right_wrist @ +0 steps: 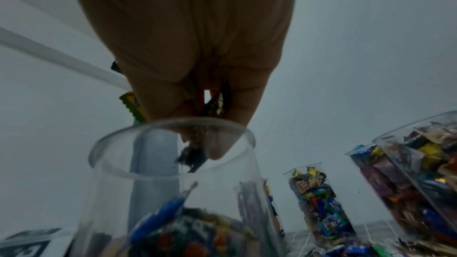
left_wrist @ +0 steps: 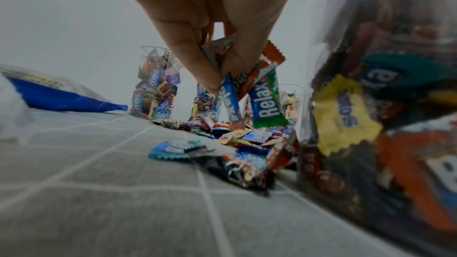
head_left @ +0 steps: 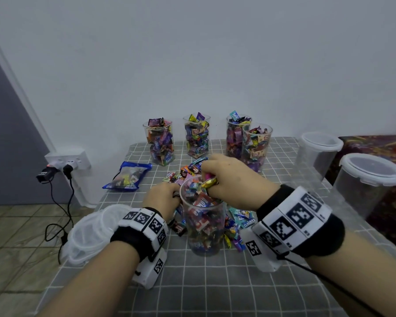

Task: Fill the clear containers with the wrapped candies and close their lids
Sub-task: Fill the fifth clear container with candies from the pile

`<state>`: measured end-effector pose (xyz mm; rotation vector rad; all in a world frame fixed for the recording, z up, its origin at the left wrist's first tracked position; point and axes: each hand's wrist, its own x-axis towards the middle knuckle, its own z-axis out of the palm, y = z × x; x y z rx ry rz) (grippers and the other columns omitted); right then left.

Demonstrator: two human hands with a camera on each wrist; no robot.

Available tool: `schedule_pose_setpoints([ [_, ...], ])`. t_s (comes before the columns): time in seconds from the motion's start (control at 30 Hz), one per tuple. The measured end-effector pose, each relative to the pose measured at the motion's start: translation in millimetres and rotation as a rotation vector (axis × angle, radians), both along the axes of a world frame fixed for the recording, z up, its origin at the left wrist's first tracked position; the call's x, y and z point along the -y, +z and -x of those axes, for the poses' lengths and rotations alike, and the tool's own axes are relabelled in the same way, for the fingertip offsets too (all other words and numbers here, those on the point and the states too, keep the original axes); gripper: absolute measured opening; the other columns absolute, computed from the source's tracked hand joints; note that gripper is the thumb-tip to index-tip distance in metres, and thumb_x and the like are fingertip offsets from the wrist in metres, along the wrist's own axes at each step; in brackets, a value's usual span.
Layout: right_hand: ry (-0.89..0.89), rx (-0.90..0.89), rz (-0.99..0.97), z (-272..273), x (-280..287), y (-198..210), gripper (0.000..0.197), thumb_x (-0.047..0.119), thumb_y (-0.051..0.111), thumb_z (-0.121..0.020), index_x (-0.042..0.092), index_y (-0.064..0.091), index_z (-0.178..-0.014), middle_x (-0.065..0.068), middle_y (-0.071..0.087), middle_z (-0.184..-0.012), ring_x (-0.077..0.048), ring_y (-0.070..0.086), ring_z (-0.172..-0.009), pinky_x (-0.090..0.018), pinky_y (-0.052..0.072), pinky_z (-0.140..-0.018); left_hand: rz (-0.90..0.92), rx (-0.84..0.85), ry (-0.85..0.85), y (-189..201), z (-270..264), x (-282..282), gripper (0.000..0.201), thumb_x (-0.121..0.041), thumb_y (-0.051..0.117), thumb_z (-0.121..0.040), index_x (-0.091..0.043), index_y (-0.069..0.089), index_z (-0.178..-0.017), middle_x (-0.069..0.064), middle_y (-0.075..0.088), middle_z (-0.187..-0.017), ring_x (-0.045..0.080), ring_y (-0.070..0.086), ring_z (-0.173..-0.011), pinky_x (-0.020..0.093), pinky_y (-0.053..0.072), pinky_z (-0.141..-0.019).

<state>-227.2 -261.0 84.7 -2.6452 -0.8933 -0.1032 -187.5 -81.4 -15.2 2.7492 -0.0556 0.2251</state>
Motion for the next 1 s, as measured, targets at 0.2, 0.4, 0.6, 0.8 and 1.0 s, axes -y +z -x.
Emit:
schedule_pose_setpoints([
  [0.2,0.034,-0.019,-0.03,1.3,-1.2,-4.3,0.009,0.012,0.057,-0.082,0.011,0.051,-0.089,0.0,0.043,-0.092,-0.019,0.044,-0.085,-0.03,0.033,-0.07,0.008,0.008,-0.002,-0.3,-0.1,2.5,0.014,-0.023,0.054,-0.09,-0.023,0.068,-0.092,0.005,0.062,-0.097,0.027,0.058,-0.093,0.027,0.036,-0.069],
  [0.4,-0.037,-0.033,-0.319,1.1,7.3,-9.2,0.009,0.011,0.057,-0.084,0.016,0.057,-0.091,-0.002,0.054,-0.098,-0.018,0.054,-0.092,-0.032,0.044,-0.082,0.018,0.017,-0.022,-1.5,-1.0,0.3,0.014,-0.02,0.056,-0.088,-0.021,0.069,-0.094,0.006,0.064,-0.099,0.027,0.059,-0.093,0.027,0.038,-0.069],
  [0.6,-0.099,-0.441,-0.619,4.9,22.6,-39.7,0.082,0.045,0.069,-0.067,0.024,0.034,-0.138,0.008,0.042,-0.135,-0.006,0.043,-0.124,-0.026,0.039,-0.101,0.15,0.074,0.028,2.2,0.8,-8.8,0.012,-0.009,0.06,-0.084,-0.014,0.07,-0.089,0.007,0.066,-0.089,0.026,0.059,-0.088,0.031,0.043,-0.071],
  [0.8,-0.075,-0.574,-0.68,9.7,20.5,-66.8,0.093,0.034,0.081,-0.065,0.027,0.024,-0.138,0.004,0.041,-0.14,-0.004,0.04,-0.126,-0.021,0.033,-0.1,0.283,0.196,0.074,31.1,6.4,-15.6,0.01,-0.009,0.059,-0.085,-0.008,0.068,-0.08,0.004,0.062,-0.076,0.022,0.057,-0.074,0.031,0.041,-0.064],
  [1.0,-0.067,-0.548,-0.697,7.1,20.5,-69.7,0.068,0.023,0.081,-0.071,0.044,0.033,-0.113,0.008,0.047,-0.128,0.007,0.044,-0.115,-0.003,0.038,-0.083,0.459,0.37,0.029,77.7,18.1,-8.3,0.019,-0.005,0.061,-0.081,-0.022,0.065,-0.075,-0.007,0.055,-0.07,0.02,0.051,-0.071,0.03,0.041,-0.066],
])
